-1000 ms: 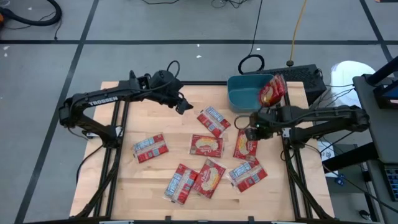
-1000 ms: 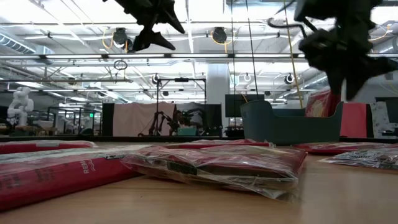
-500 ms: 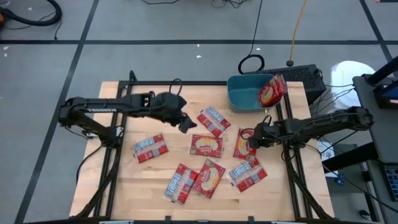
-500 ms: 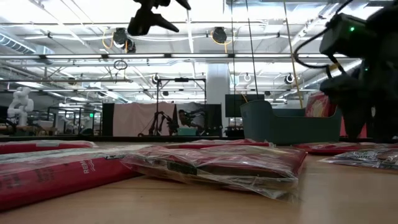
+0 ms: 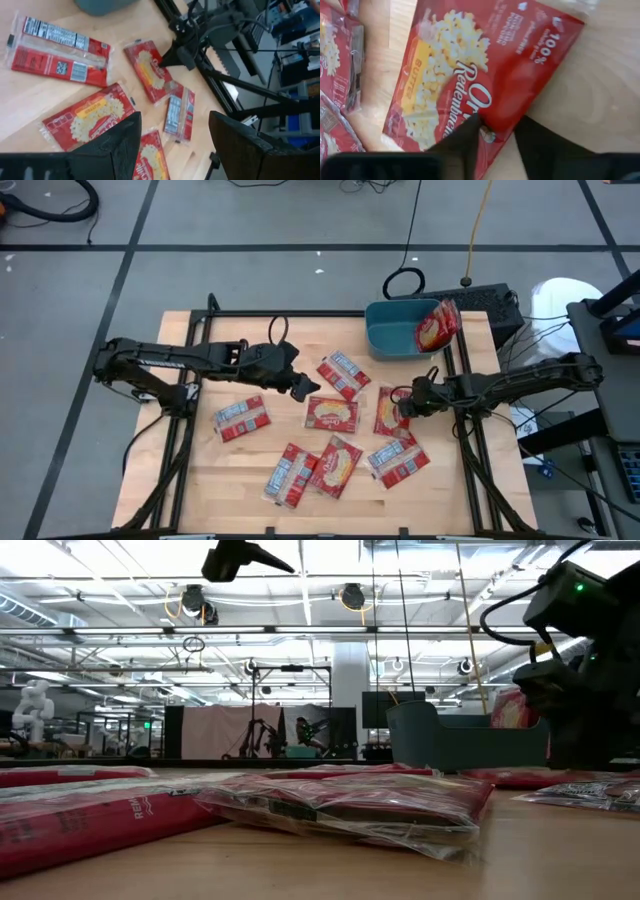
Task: Sort popcorn bags into baskets
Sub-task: Put the popcorn bag into the blue bin
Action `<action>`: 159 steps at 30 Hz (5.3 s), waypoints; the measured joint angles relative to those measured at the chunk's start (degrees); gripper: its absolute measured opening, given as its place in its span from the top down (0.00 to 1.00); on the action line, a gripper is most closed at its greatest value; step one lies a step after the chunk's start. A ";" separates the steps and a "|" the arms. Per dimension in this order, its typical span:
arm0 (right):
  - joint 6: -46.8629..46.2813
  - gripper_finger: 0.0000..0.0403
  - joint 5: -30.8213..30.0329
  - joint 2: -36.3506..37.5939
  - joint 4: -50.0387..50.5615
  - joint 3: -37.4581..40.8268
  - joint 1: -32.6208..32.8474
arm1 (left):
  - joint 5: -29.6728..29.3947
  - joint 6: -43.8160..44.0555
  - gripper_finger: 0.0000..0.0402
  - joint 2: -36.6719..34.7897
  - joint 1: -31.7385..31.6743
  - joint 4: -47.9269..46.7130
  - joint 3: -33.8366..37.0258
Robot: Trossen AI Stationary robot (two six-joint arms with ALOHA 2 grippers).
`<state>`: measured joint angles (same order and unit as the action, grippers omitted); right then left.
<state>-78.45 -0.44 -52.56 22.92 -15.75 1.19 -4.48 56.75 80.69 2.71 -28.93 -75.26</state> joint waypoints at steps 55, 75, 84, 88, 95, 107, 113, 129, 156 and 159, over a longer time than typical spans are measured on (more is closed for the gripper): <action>25.08 1.00 18.69 -0.09 0.10 -37.03 0.04 | 6.39 -5.03 0.07 11.09 -2.21 29.03 2.66; 31.41 1.00 12.64 -1.82 -1.96 -37.03 -1.72 | 20.96 -7.13 0.74 17.94 -3.30 42.21 2.62; 27.46 0.81 10.57 -0.73 -6.34 -37.03 -4.62 | 26.26 -5.43 0.91 16.12 -6.52 42.81 2.62; 24.50 0.68 8.93 -0.54 -11.68 -37.03 -7.09 | 27.80 -6.21 0.88 13.38 -8.95 42.49 2.62; 16.06 0.55 0.75 0.96 -23.56 -37.03 -12.17 | 27.91 -10.56 0.94 7.98 -16.50 43.02 2.50; 14.86 0.55 -8.53 3.10 -19.94 -42.81 -15.84 | 28.74 -13.21 0.91 5.32 -27.14 47.67 2.54; 20.60 0.55 -11.57 2.47 -11.47 -50.08 -15.76 | 31.96 -9.67 0.94 5.37 -29.53 55.16 2.56; 29.38 0.39 -8.82 -0.35 -10.62 -51.80 -17.97 | 23.46 -5.09 0.94 5.43 -29.31 65.33 2.58; 29.80 0.60 3.71 -9.14 -26.58 -51.78 -22.14 | 16.73 -8.34 0.89 7.97 -24.16 65.30 2.58; 30.75 0.69 3.67 -9.31 -27.19 -51.78 -22.12 | 16.38 -9.52 0.92 7.93 -24.16 64.19 2.58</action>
<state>-47.70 3.22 -61.87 -4.27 -67.53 -20.93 11.90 47.23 88.62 -21.45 35.27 -72.69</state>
